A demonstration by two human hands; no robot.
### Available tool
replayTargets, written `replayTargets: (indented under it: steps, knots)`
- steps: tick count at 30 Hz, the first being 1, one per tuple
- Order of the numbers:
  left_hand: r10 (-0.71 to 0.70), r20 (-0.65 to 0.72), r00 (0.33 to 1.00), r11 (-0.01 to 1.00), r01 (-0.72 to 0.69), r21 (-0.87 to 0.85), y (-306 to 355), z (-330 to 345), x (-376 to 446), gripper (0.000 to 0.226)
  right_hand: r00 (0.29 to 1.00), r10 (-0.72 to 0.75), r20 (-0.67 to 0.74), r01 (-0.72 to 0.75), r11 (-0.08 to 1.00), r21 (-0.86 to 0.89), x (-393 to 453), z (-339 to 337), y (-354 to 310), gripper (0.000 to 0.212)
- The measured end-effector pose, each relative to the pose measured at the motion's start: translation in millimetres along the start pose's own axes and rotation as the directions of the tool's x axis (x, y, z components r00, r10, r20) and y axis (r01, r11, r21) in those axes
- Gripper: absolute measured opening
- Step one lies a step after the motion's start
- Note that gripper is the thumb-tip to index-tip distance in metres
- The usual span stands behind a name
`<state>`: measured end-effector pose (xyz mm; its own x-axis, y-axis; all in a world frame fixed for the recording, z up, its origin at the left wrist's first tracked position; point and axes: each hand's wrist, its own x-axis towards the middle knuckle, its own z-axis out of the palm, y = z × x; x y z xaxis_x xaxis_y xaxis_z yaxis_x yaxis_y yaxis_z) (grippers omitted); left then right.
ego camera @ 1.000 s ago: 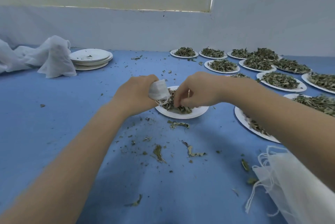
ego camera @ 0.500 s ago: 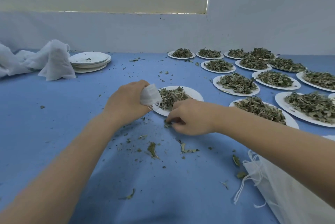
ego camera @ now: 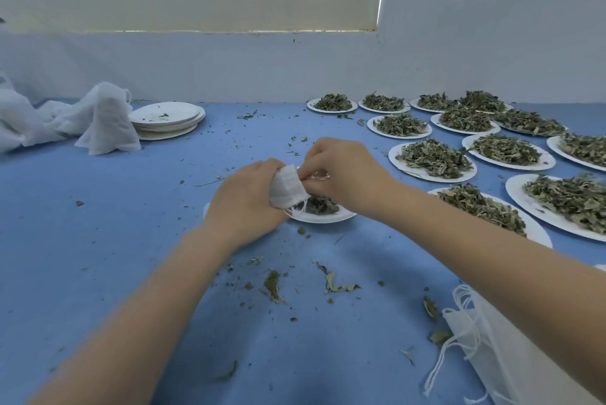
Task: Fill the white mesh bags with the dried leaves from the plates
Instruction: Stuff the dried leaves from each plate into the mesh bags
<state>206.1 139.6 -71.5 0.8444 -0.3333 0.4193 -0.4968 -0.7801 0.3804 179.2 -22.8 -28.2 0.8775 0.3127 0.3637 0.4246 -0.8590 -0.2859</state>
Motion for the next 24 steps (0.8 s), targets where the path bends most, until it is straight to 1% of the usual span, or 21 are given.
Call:
replayTargets:
  steps: [1,2,3,4,5,6,7,8,9,10,11,13,14,16,18,20,24]
  knots:
    - [-0.003,-0.009,1.000,1.000,0.003,-0.014,3,3,1,0.036,1.000,-0.006,0.006,0.006,0.999,-0.040,3,5,-2,0.015]
    - [-0.014,-0.015,1.000,0.999,0.014,-0.029,6,4,2,0.032,1.000,-0.002,0.009,0.003,1.000,-0.031,6,7,-3,0.016]
    - [-0.031,-0.021,0.999,0.999,0.030,-0.044,7,6,3,0.029,1.000,0.020,0.011,-0.021,0.999,0.050,8,7,-2,0.014]
    - [-0.049,-0.029,0.998,0.997,0.048,-0.057,8,6,3,0.027,0.998,0.055,0.024,-0.058,0.980,0.188,8,4,0,0.012]
    - [-0.065,-0.040,0.997,0.996,0.062,-0.065,7,6,4,0.026,0.996,0.081,0.031,-0.087,0.942,0.326,8,0,4,0.013]
    - [-0.077,-0.055,0.995,0.995,0.074,-0.062,5,6,5,0.027,0.994,0.110,0.023,-0.109,0.899,0.423,8,-3,10,0.015]
    - [-0.090,-0.070,0.994,0.995,0.086,-0.048,2,6,6,0.029,0.989,0.149,0.008,-0.137,0.882,0.451,8,-6,18,0.016]
    - [-0.105,-0.084,0.991,0.994,0.103,-0.029,0,5,6,0.033,0.983,0.182,-0.011,-0.162,0.903,0.397,10,-7,27,0.015]
    - [-0.122,-0.094,0.988,0.993,0.121,-0.011,-3,5,7,0.036,0.981,0.194,-0.015,-0.183,0.945,0.270,11,-7,34,0.015]
    - [-0.134,-0.099,0.986,0.991,0.136,0.009,-4,6,9,0.038,0.981,0.192,0.016,-0.193,0.972,0.133,11,-7,39,0.020]
    - [-0.140,-0.099,0.985,0.989,0.144,0.034,-4,6,10,0.040,0.978,0.194,0.079,-0.198,0.979,0.041,11,-5,43,0.028]
    - [-0.140,-0.091,0.986,0.986,0.147,0.080,-4,9,13,0.042,0.961,0.201,0.191,-0.205,0.979,0.001,11,1,44,0.045]
    - [-0.137,-0.089,0.987,0.985,0.145,0.090,-3,10,14,0.042,0.962,0.181,0.205,-0.180,0.983,-0.023,11,5,42,0.049]
    - [-0.126,-0.092,0.988,0.986,0.135,0.096,-2,13,15,0.040,0.971,0.127,0.200,-0.103,0.987,-0.127,13,14,39,0.046]
    - [-0.113,-0.095,0.989,0.987,0.123,0.104,-1,15,15,0.038,0.976,0.102,0.192,-0.061,0.976,-0.211,18,19,38,0.037]
    - [-0.109,-0.100,0.989,0.989,0.118,0.093,-1,15,16,0.038,0.981,0.104,0.166,-0.070,0.977,-0.201,21,15,38,0.032]
    - [-0.125,-0.103,0.987,0.990,0.132,0.055,-4,12,20,0.041,0.989,0.137,0.056,-0.137,0.991,0.000,25,-9,41,0.026]
